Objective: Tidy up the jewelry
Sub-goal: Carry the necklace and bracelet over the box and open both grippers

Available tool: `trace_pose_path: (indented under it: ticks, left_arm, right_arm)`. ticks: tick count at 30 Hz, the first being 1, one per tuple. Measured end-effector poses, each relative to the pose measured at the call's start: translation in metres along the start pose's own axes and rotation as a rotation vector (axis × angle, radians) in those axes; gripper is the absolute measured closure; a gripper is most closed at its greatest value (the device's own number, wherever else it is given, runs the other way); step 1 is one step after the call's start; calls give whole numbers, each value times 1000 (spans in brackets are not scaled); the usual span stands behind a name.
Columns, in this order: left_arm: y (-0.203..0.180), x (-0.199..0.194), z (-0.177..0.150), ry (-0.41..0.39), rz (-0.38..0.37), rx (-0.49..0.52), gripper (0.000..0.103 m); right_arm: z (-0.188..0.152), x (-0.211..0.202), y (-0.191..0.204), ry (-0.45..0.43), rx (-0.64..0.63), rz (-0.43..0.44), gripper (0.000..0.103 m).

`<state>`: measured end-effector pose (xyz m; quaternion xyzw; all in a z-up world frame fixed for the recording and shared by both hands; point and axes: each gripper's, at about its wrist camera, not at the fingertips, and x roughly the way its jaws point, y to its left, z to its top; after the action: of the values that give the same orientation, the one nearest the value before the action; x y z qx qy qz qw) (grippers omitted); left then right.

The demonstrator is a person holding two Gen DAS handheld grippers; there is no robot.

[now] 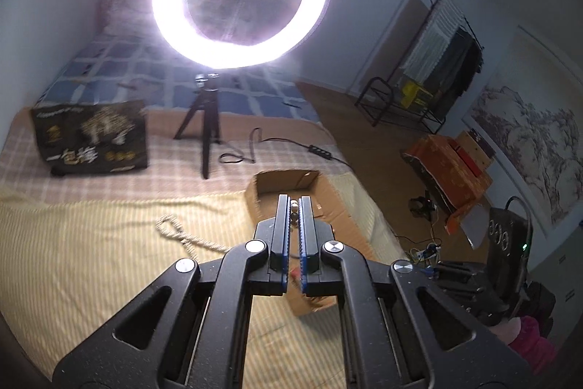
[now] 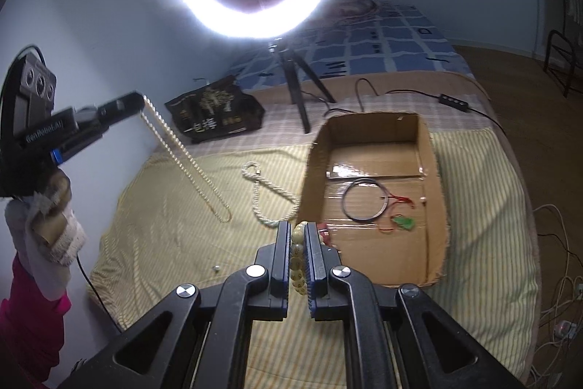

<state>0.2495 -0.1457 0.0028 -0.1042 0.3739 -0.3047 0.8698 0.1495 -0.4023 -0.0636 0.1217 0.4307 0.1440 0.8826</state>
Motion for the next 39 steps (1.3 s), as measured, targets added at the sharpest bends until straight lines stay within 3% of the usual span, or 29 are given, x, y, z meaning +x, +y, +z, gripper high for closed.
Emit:
trace_pose_path:
  ticks: [10, 18, 29, 39]
  left_arm:
    - [-42, 65, 26, 20, -64, 44, 102]
    - [-46, 112, 44, 42, -74, 40, 102]
    - [-31, 178, 39, 110, 1, 44, 102]
    - [-26, 207, 21, 175, 62, 93, 102]
  right_arm:
    - [-1, 10, -32, 5, 20, -21, 98]
    - [-5, 27, -50, 24, 39, -22, 98]
    - [-10, 54, -63, 58, 34, -55, 98]
    - [-15, 77, -72, 99, 23, -90, 98]
